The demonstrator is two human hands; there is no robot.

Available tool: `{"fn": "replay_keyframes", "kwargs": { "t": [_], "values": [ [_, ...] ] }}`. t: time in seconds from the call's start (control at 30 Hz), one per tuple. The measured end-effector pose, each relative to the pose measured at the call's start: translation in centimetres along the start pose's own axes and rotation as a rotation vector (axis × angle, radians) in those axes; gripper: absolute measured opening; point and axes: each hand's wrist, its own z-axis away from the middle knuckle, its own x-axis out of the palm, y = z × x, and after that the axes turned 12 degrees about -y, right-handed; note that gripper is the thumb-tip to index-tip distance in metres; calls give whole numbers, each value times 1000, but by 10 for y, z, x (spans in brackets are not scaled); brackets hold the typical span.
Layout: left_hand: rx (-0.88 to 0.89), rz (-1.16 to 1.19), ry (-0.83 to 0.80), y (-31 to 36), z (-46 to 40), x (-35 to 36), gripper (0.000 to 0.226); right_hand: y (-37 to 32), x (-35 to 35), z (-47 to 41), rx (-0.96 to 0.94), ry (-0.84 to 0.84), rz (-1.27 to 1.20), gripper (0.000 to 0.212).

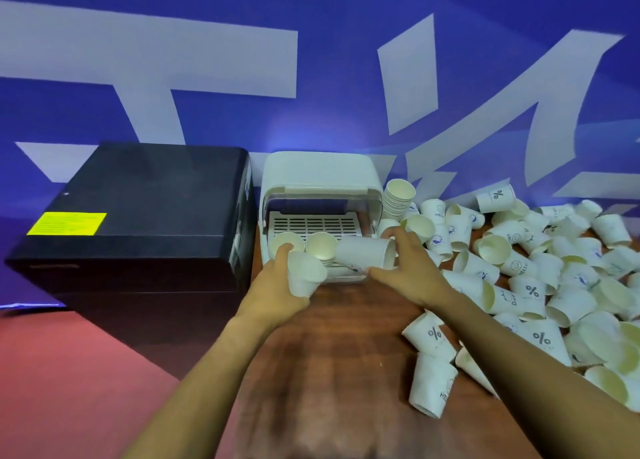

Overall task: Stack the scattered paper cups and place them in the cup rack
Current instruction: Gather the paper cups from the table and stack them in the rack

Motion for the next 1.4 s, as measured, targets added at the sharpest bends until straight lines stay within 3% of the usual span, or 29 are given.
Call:
{"fn": "replay_keyframes", "kwargs": {
  "t": [0.07, 0.3, 0.47, 0.73, 1.03, 1.23, 1.4],
  "values": [
    [-6, 18, 27, 1, -4, 0, 88, 1, -6, -8, 3, 11, -12, 66],
    [13, 22, 140, 9, -22, -16, 72, -2, 0, -38, -41, -57, 23, 70],
    [-63, -31, 176, 9, -39, -24, 92, -13, 8, -61, -118, -75, 38, 77],
    [-78, 36, 238, 8, -63, -22, 80, -15, 28, -95, -186, -34, 117, 75],
    [-138, 22, 226, 2, -85, -12, 69, -3, 45, -114, -188, -102, 160, 74],
    [-194, -185, 210, -5, -96, -15, 64, 4, 56, -119, -159, -144, 137, 76],
    [-271, -255, 101, -11, -100, -9, 69, 9, 64, -122, -146, -158, 114, 78]
  ]
}}
